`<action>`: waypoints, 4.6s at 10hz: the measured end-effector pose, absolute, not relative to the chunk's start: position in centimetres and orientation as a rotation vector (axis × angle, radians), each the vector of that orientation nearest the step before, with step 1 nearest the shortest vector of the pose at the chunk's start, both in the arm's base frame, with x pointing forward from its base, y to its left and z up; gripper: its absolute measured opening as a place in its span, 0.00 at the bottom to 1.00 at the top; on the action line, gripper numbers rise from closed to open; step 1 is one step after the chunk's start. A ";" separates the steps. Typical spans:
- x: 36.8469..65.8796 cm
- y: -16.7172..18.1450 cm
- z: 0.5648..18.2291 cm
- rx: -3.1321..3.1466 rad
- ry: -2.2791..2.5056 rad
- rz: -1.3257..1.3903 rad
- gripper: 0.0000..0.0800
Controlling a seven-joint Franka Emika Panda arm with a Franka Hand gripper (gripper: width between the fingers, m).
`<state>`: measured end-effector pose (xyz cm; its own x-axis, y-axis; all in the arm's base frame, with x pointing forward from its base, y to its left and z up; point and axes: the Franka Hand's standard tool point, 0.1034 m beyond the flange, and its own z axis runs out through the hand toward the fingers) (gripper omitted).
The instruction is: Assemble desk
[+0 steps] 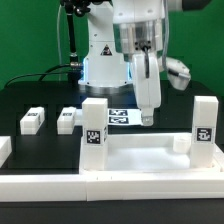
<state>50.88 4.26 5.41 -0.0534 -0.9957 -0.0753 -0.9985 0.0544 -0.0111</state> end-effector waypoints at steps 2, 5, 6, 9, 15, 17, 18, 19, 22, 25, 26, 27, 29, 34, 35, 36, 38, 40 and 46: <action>50.7 4.3 3.5 -2.146 2.212 -0.010 0.81; 51.2 5.1 1.7 -2.176 2.201 -0.032 0.81; 51.4 5.1 1.2 -2.184 2.202 -0.033 0.81; 51.5 4.9 0.9 -2.191 2.202 -0.031 0.69; 51.5 5.0 0.9 -2.194 2.198 -0.034 0.07; 51.5 5.0 0.9 -2.194 2.198 -0.034 0.07; 51.5 5.0 0.9 -2.194 2.198 -0.034 0.07; 51.5 5.0 0.9 -2.195 2.197 -0.034 0.07; 51.5 4.9 0.9 -2.195 2.197 -0.034 0.07; 50.8 4.2 1.0 -2.288 2.107 -0.026 0.07; 50.0 3.3 1.3 -2.394 1.992 -0.033 0.07; 48.8 1.4 1.3 -2.543 1.816 -0.027 0.07; 47.8 -1.4 1.3 -2.729 1.533 -0.011 0.07; 47.6 -2.0 1.1 -2.917 1.153 -0.012 0.07; 47.7 -2.1 1.2 -2.940 1.091 -0.014 0.07; 48.2 -2.6 1.2 -3.005 0.905 -0.021 0.07; 49.9 -3.2 0.9 -3.094 0.592 -0.034 0.07; 51.1 -4.3 1.2 -3.140 0.291 -0.085 0.07; 51.2 -4.5 1.4 -3.174 -0.264 -0.078 0.07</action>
Offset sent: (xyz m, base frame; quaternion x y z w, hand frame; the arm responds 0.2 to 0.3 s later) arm 0.0129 0.0111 -0.0227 0.0093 0.0149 0.0115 0.9998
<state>51.22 -4.48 1.41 0.9851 0.1660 0.0448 0.1639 -0.9853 0.0482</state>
